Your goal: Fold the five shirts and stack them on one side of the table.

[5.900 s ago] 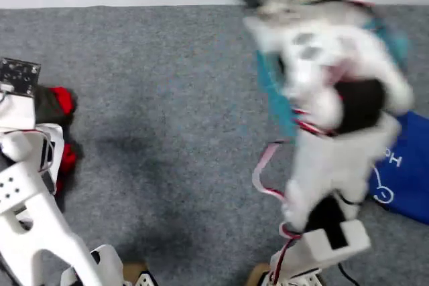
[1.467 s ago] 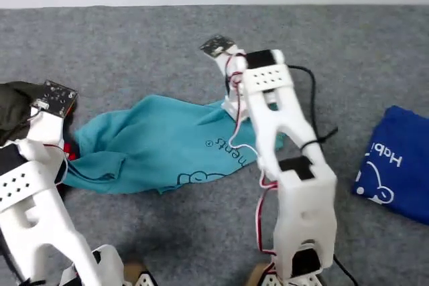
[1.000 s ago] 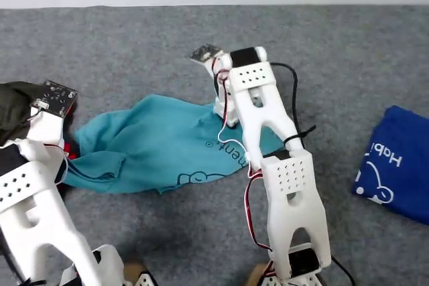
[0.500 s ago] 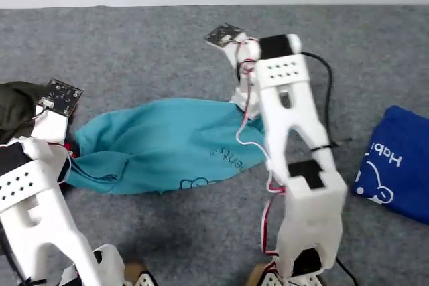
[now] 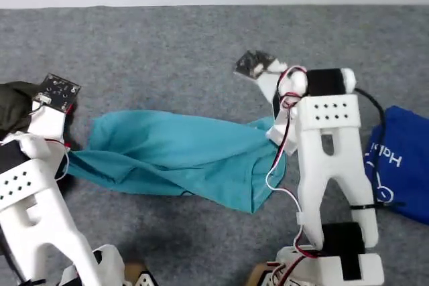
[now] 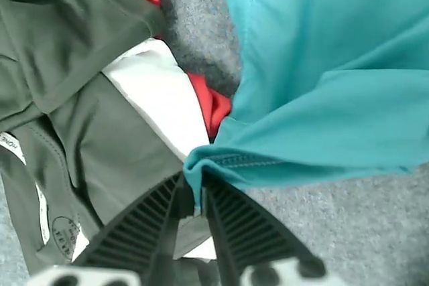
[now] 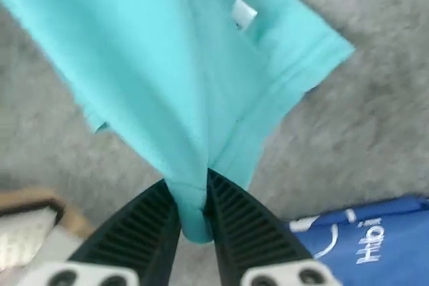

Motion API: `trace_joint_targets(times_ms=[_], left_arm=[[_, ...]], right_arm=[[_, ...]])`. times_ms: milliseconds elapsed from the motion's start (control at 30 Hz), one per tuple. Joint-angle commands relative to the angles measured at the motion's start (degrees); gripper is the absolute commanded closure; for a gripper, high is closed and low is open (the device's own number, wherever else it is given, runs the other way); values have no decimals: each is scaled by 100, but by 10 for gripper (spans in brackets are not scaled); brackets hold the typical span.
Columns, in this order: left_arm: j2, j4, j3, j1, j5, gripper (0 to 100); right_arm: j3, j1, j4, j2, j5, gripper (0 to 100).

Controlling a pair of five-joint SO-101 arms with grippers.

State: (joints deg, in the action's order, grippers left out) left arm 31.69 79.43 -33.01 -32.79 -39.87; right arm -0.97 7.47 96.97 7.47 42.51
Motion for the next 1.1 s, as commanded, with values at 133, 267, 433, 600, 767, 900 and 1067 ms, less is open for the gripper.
trace_joint_targets(times_ms=[133, 267, 433, 600, 767, 900, 1067], left_arm=[[176, 26, 224, 273, -35, 995], [176, 53, 224, 237, -35, 995], [176, 18, 127, 237, -35, 995], [158, 18, 127, 237, -35, 995], [149, 18, 127, 237, -35, 995], [149, 18, 84, 237, -35, 995], [176, 18, -110, 246, -35, 995]], right_arm=[[466, -119, -822, -813, -941, 805], [1345, 4, 207, -1077, -1345, 756], [1591, 207, 611, -708, -1327, 757], [589, 848, 611, 198, -1319, 763], [-782, 1815, 576, 664, -1319, 846], [-1389, 2343, 242, 338, -1354, 852], [-1565, 2589, -356, -541, -1327, 852]])
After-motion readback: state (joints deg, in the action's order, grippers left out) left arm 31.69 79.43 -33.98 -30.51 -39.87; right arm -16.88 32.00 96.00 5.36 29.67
